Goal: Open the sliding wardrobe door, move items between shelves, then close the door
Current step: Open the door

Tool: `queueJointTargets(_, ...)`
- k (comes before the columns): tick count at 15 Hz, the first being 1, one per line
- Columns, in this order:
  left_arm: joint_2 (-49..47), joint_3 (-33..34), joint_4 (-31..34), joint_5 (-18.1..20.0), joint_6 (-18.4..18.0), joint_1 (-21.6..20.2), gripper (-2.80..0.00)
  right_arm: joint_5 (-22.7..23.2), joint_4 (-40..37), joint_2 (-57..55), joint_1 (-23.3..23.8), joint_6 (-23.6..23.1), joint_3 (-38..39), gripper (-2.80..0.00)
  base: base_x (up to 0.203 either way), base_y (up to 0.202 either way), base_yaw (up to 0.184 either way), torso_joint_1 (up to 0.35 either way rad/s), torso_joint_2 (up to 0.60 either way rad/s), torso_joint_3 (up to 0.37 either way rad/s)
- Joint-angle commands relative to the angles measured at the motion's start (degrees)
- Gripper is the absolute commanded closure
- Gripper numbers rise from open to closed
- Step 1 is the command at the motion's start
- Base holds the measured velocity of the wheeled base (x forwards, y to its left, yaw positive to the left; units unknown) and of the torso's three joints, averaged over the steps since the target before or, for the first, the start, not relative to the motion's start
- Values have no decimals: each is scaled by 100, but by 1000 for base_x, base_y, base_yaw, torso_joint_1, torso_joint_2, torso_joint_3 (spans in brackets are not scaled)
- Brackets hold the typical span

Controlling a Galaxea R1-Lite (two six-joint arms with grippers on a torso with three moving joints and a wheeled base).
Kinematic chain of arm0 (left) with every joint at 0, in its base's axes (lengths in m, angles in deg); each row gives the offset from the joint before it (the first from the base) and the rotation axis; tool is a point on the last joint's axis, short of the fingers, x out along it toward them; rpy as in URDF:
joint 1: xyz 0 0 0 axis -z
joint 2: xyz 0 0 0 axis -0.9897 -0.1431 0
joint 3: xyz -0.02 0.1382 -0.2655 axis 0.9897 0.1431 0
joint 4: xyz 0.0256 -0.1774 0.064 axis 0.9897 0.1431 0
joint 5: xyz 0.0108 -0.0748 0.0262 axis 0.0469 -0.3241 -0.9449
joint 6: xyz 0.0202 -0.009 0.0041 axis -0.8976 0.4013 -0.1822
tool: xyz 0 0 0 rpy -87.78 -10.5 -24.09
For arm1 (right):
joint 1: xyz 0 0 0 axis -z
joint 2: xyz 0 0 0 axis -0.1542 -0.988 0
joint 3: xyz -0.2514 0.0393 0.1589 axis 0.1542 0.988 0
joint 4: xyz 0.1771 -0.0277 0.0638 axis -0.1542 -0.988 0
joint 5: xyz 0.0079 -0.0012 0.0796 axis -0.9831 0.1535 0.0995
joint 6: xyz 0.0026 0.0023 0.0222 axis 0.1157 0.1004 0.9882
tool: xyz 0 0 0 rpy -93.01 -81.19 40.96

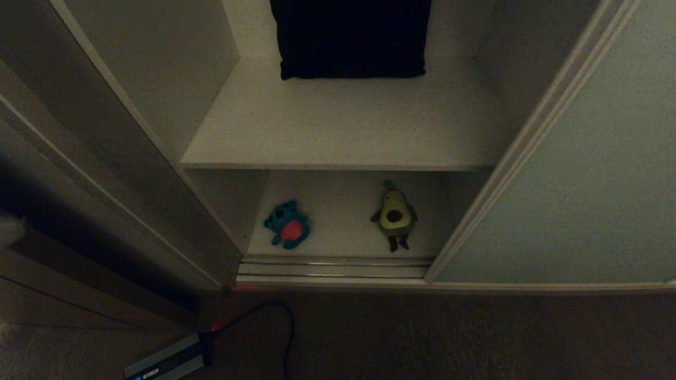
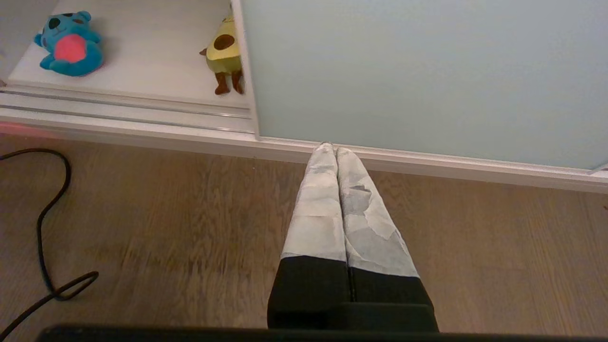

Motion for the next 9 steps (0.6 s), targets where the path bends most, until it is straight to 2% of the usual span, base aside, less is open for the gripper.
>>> queueJointTargets(1, 1849, 1392, 132, 189, -130, -448, 0, 2, 0, -9, -1, -3, 18, 0, 0, 0, 0, 0, 0, 0)
queueJointTargets(3, 2592, 2410, 171, 305, -233, -620, 0, 2, 0, -9, -1, -3, 25, 0, 0, 0, 0, 0, 0, 0)
queueJointTargets(5, 2680, 3072, 85, 353, -136, -711, 0, 2, 0, -9, -1, -3, 26, 0, 0, 0, 0, 0, 0, 0)
queueJointTargets(8, 2680, 4147, -980, 326, -38, -722, 0, 2, 0, -9, -1, -3, 18, 0, 0, 0, 0, 0, 0, 0)
queueJointTargets(9, 2679, 4320, -1302, 323, 21, -712, 0, 2, 0, -9, -1, -3, 26, 0, 0, 0, 0, 0, 0, 0)
